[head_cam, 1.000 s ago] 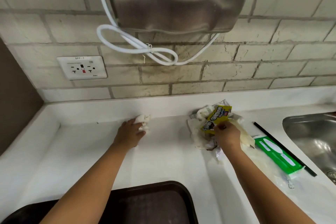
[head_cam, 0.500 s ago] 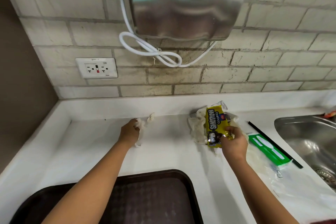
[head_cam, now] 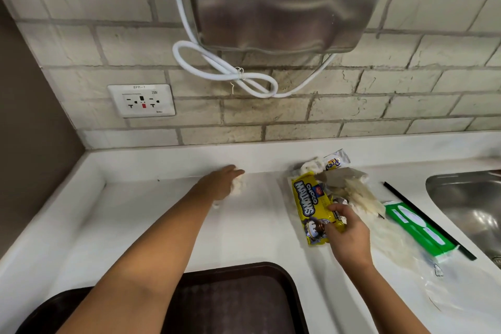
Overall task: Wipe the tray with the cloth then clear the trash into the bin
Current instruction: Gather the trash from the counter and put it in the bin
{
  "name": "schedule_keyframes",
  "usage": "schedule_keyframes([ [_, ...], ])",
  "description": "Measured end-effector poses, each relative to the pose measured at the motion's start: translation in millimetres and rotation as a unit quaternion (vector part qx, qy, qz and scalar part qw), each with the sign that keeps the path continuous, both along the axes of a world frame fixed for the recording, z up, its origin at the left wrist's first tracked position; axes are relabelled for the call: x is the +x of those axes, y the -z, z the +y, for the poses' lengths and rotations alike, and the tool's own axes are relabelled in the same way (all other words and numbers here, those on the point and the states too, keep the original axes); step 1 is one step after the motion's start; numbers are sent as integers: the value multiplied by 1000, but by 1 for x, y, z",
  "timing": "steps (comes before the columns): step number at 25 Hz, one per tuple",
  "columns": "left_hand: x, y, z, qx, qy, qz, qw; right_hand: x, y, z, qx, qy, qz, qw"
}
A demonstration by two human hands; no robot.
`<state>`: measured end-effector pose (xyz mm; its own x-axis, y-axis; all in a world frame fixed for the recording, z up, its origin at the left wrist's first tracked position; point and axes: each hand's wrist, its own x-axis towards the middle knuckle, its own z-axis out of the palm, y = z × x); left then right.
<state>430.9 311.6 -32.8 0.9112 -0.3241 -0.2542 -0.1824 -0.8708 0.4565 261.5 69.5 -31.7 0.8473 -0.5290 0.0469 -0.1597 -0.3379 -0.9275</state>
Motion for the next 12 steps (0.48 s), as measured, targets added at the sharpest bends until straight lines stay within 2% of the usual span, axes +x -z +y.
schedule_keyframes([
  [3, 6, -8, -6, 45, 38, 12, 998, 5, 2, -2, -14, -9, -2, 1000],
  [7, 8, -12, -3, 74, -33, -10, 997, 4, 8, 1, -17, -3, 2, 1000],
  [8, 4, -15, 1, 83, -16, 3, 996, 1, 9, 3, -15, -2, 4, 1000],
  [10, -6, -15, 15, 102, 31, 82, 991, -3, 10, 4, -8, 1, 6, 1000],
  [12, -20, -15, 28, 168, 69, 108, 977, -8, 10, 6, -1, -2, 6, 1000],
])
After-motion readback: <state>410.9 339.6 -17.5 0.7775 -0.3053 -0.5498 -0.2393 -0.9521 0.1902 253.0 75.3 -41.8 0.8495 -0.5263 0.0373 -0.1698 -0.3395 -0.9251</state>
